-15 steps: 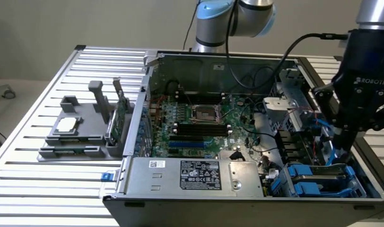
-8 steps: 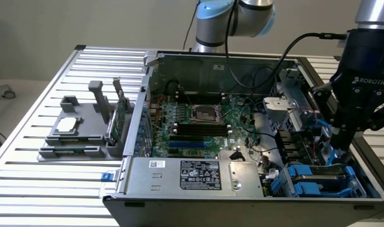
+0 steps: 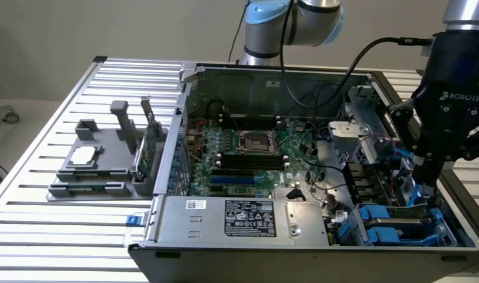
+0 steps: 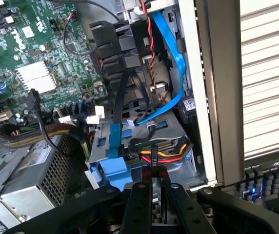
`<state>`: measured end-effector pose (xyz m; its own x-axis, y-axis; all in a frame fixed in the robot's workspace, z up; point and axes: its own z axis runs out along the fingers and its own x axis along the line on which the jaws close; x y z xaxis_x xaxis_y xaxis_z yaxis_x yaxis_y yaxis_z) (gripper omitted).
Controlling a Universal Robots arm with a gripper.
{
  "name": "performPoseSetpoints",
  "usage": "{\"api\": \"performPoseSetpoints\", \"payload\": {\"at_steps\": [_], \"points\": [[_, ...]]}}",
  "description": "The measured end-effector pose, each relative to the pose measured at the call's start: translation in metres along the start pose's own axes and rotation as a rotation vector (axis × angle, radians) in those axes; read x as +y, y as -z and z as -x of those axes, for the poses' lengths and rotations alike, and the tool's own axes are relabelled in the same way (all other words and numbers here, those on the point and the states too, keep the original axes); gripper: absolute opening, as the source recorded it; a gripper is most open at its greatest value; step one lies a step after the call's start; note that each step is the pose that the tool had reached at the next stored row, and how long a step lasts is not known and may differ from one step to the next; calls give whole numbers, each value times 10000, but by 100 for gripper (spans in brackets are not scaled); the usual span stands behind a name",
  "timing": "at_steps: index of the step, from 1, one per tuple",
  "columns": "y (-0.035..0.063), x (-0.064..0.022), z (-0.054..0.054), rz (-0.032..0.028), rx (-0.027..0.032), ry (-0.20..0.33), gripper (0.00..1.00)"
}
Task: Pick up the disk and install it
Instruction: 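Insert the first disk wire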
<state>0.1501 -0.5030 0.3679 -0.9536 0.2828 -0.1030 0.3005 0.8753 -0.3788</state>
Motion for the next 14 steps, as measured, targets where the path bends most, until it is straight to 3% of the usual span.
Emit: {"api": "performPoseSetpoints", "payload": {"at_steps": [3,10,14], "points": [[0,-4,-9,-87,-1,-61,17],[-10,0,-12,-520,36,-454,17],[-38,10,-15,-647,65,-605,17]]}}
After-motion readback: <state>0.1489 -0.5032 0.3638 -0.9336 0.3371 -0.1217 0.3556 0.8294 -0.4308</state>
